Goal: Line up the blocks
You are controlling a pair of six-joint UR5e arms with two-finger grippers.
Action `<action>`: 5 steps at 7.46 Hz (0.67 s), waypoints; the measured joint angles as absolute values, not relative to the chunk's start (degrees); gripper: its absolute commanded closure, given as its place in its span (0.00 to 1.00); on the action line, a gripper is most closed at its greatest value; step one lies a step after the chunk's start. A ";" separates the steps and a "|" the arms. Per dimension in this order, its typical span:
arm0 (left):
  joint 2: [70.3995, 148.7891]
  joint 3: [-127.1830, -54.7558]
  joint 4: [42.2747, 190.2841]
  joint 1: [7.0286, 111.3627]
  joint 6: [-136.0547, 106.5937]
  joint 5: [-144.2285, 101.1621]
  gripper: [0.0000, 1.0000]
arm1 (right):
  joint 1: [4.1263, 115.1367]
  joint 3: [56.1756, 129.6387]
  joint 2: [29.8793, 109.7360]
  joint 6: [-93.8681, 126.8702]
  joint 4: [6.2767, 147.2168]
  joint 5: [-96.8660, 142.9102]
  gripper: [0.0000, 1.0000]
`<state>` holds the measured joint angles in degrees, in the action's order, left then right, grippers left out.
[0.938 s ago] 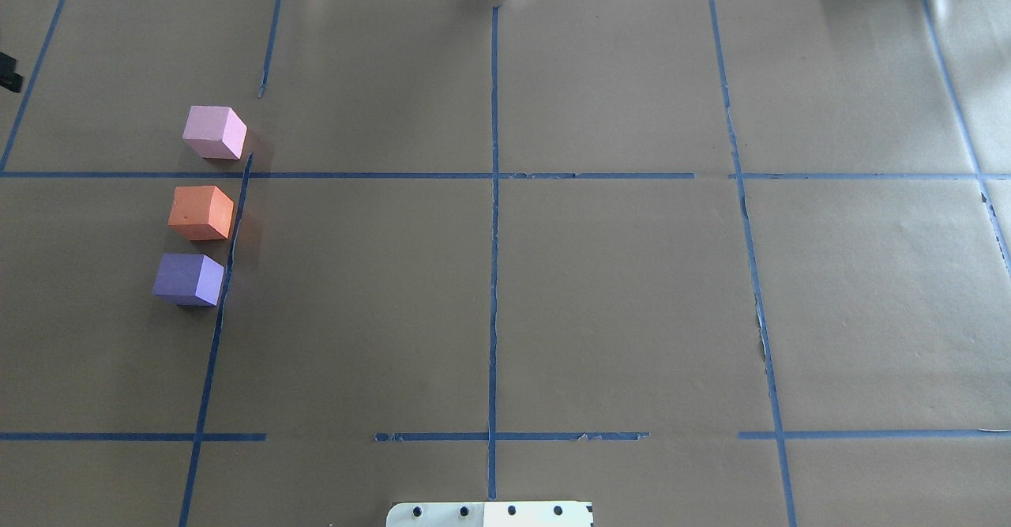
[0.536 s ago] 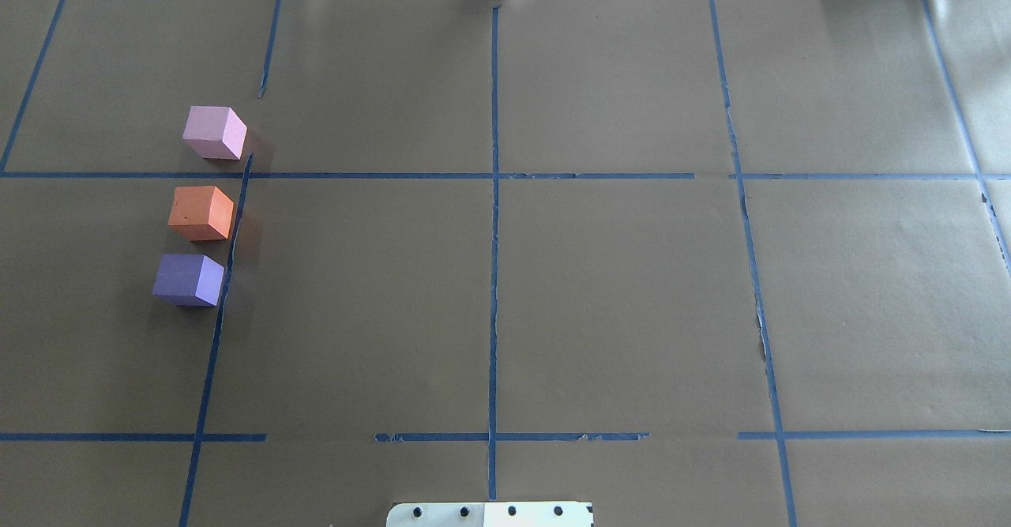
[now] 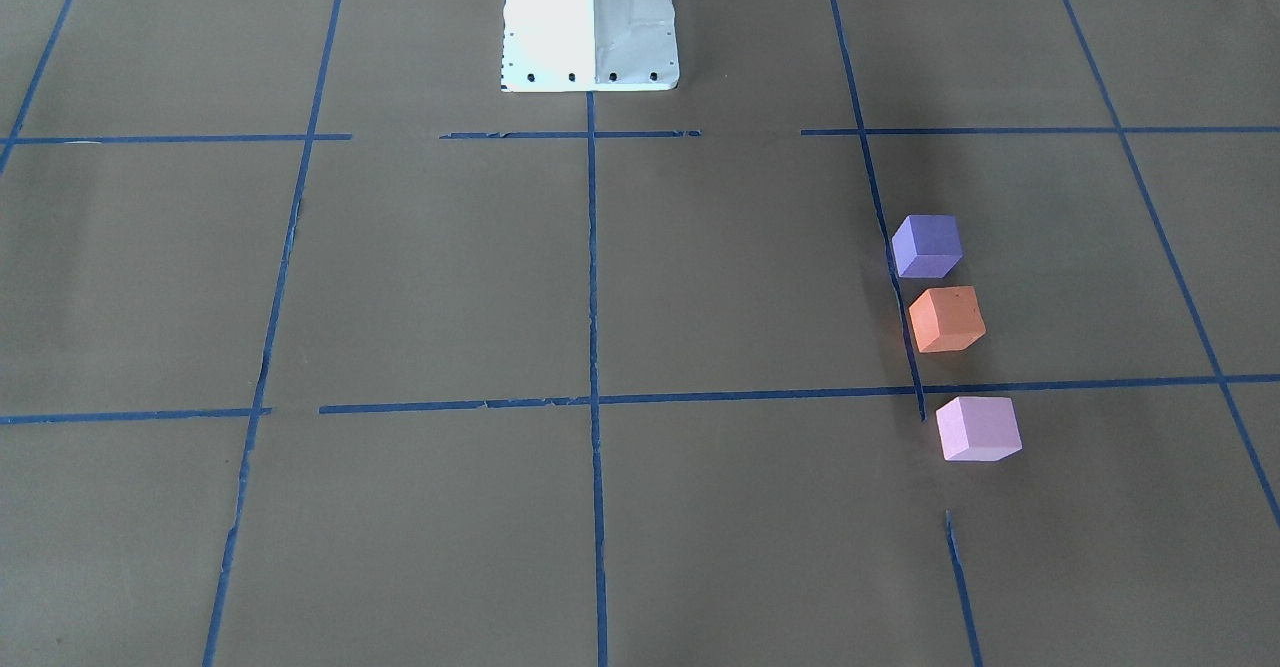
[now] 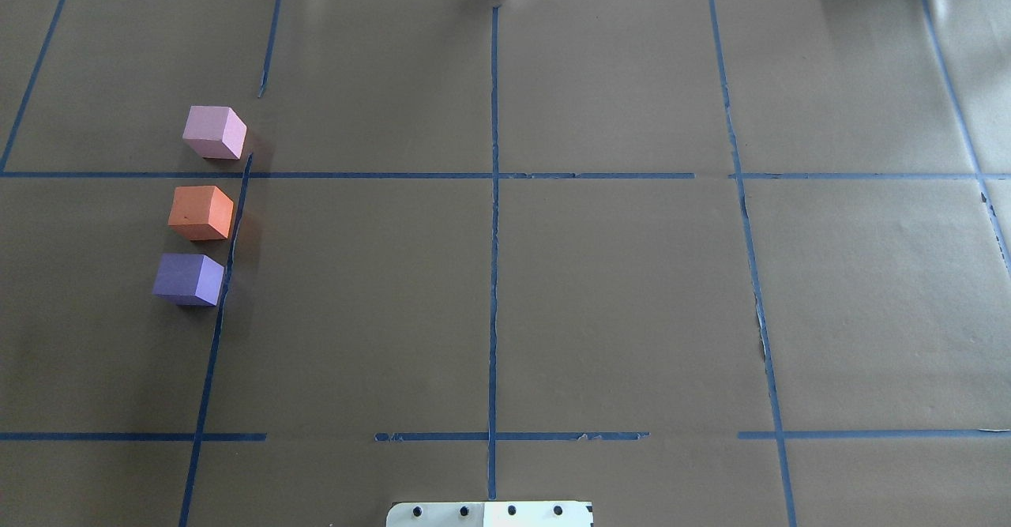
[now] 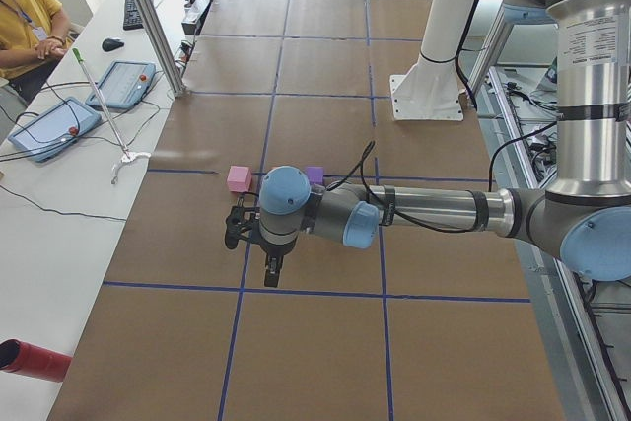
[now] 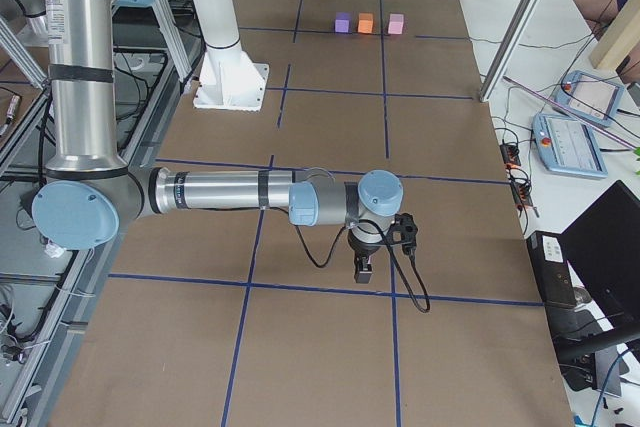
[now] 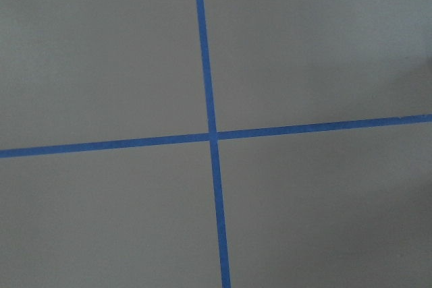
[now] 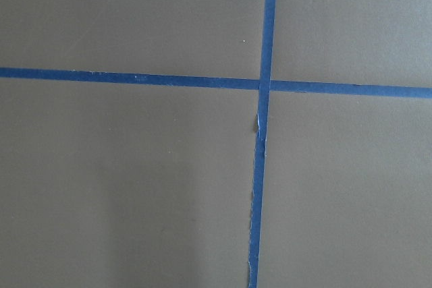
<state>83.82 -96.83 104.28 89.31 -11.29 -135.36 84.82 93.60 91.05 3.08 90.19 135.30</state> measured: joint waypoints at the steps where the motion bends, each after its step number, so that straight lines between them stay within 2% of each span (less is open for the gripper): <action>1: 84.20 -95.09 104.47 89.33 -11.71 -135.22 0.00 | 84.82 93.60 91.05 3.08 90.18 135.29 0.00; 5: 84.87 -93.13 104.23 90.40 -6.28 -134.95 0.00 | 84.82 93.60 91.05 3.08 90.18 135.26 0.00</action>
